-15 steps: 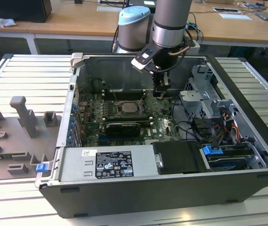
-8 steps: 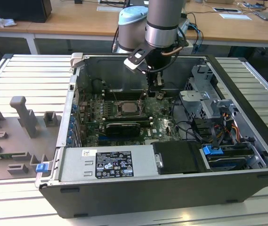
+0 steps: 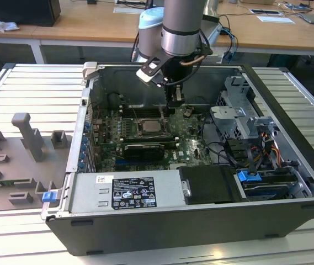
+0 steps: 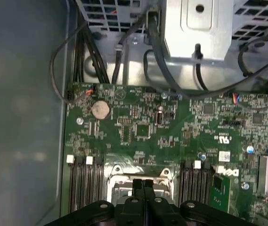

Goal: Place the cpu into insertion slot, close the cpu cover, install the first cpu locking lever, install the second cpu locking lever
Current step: 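Close the cpu cover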

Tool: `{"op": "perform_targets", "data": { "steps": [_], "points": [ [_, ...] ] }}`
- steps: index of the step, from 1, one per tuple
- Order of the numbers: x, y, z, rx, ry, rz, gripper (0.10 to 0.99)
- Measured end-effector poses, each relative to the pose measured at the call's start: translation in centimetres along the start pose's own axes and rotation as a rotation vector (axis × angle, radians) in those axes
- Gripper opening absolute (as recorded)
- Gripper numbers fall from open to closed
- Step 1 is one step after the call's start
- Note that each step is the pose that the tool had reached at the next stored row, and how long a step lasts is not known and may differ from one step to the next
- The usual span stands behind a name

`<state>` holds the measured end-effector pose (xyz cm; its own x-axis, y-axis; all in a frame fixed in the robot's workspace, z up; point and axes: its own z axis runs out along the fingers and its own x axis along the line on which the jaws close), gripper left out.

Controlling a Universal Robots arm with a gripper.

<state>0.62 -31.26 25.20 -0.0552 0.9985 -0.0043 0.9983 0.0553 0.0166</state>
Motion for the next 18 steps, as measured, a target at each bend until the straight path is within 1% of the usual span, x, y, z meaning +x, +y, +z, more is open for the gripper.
{"op": "perform_targets", "data": {
  "steps": [2, 3, 5, 8, 10, 11, 13, 15, 18],
  "points": [
    [0.03, -0.47, 0.18, 0.0, 0.0, 0.0, 0.106],
    [0.04, -0.66, 0.4, 0.0, 0.0002, 0.0, 0.106],
    [0.06, -0.85, 0.64, 0.0, 0.0001, 0.0, 0.106],
    [0.13, -1.39, 1.19, 0.0, 0.0001, 0.0, 0.106],
    [0.16, -1.69, 1.29, 0.001, 0.0, 0.0, 0.106],
    [0.18, -2.04, 1.35, 0.001, -0.0001, 0.0, 0.106],
    [0.24, -3.01, 1.45, 0.001, 0.0, 0.0, 0.106],
    [0.27, -3.47, 1.48, 0.0, 0.0001, -0.001, 0.106],
    [0.29, -3.92, 1.49, 0.001, 0.0, -0.001, 0.106]
  ]
}}
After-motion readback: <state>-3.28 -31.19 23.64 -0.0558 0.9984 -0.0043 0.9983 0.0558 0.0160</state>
